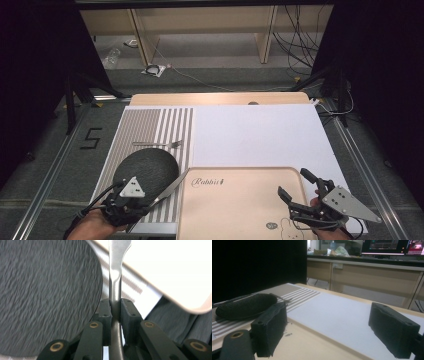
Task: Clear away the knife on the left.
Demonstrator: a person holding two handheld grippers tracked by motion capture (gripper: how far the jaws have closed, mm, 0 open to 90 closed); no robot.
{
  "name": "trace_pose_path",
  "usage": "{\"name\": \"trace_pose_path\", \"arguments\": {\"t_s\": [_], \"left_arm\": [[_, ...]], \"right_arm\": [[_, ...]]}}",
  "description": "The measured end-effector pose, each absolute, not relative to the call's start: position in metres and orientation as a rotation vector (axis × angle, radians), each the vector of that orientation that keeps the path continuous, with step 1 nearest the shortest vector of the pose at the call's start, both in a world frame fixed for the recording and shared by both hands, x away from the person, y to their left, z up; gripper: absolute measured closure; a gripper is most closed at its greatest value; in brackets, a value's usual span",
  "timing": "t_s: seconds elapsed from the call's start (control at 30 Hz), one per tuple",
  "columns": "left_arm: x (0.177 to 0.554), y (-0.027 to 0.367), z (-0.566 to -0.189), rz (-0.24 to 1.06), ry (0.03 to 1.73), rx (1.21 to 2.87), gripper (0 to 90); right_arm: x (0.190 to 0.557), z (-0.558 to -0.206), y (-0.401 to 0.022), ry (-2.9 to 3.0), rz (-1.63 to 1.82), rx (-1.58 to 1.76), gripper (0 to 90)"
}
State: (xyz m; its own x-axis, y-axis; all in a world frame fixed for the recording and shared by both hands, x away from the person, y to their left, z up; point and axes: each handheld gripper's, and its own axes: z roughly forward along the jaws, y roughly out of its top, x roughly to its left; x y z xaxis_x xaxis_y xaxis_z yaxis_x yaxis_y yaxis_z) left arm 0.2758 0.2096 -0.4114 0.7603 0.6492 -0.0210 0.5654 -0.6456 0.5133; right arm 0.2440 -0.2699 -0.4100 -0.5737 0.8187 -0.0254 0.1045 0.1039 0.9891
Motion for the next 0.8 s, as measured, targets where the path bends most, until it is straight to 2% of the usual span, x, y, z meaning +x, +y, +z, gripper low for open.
{"name": "trace_pose_path", "arguments": {"t_s": [0.43, 0.8], "left_arm": [[0.288, 0.174, -0.414, 0.135, 0.886, 2.355, 79.1], [0.290, 0.148, -0.416, 0.089, 0.850, 2.372, 79.1]], "right_arm": [[0.243, -0.409, -0.271, 1.778, 1.525, 0.907, 16.1], [0.243, -0.409, -0.271, 1.774, 1.525, 0.907, 16.1]]}}
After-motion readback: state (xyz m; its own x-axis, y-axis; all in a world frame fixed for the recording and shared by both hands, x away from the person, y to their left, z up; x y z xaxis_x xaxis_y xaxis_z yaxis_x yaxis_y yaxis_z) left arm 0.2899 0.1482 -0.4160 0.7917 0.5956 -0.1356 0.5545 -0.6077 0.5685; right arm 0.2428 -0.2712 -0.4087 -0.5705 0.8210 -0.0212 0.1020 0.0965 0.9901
